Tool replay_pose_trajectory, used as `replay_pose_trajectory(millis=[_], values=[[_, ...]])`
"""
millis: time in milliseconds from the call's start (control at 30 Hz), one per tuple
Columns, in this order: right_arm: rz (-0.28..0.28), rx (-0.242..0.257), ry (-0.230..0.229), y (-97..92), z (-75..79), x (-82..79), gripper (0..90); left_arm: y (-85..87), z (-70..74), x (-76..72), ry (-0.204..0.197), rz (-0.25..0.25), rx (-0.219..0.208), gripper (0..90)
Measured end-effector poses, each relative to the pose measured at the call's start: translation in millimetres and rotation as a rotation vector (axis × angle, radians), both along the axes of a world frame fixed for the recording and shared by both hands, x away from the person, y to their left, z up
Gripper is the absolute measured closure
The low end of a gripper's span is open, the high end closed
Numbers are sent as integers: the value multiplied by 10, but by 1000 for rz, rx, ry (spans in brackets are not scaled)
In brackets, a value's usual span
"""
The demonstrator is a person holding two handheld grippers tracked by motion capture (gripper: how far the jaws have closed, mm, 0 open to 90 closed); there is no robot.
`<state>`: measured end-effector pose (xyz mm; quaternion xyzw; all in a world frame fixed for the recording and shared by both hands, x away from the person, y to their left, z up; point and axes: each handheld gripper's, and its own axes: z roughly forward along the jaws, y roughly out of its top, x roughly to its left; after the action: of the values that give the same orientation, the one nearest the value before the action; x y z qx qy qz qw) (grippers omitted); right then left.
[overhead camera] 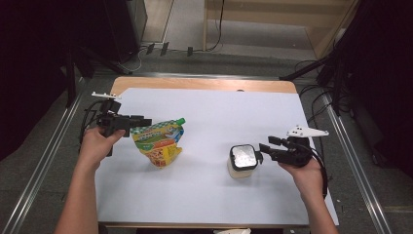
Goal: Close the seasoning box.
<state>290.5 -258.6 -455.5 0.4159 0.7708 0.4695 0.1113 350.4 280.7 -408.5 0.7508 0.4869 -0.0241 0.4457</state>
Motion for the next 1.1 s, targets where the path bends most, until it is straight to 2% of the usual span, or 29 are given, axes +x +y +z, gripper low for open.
replay_pose_trajectory(millis=[300,500,600,733,1100], values=[[-34,-16,1,-87,-122,42,448,-14,-32,11,6,0,4,404],[-66,-25,27,-112,-237,95,437,-21,-60,24,6,-7,16,408],[-64,-42,22,-104,-263,103,437,-18,-67,29,7,-7,16,406],[-59,-58,40,-74,-321,125,437,-11,-84,38,7,-6,16,404],[-72,-76,55,-48,-367,150,427,14,-144,57,13,-6,17,400]])
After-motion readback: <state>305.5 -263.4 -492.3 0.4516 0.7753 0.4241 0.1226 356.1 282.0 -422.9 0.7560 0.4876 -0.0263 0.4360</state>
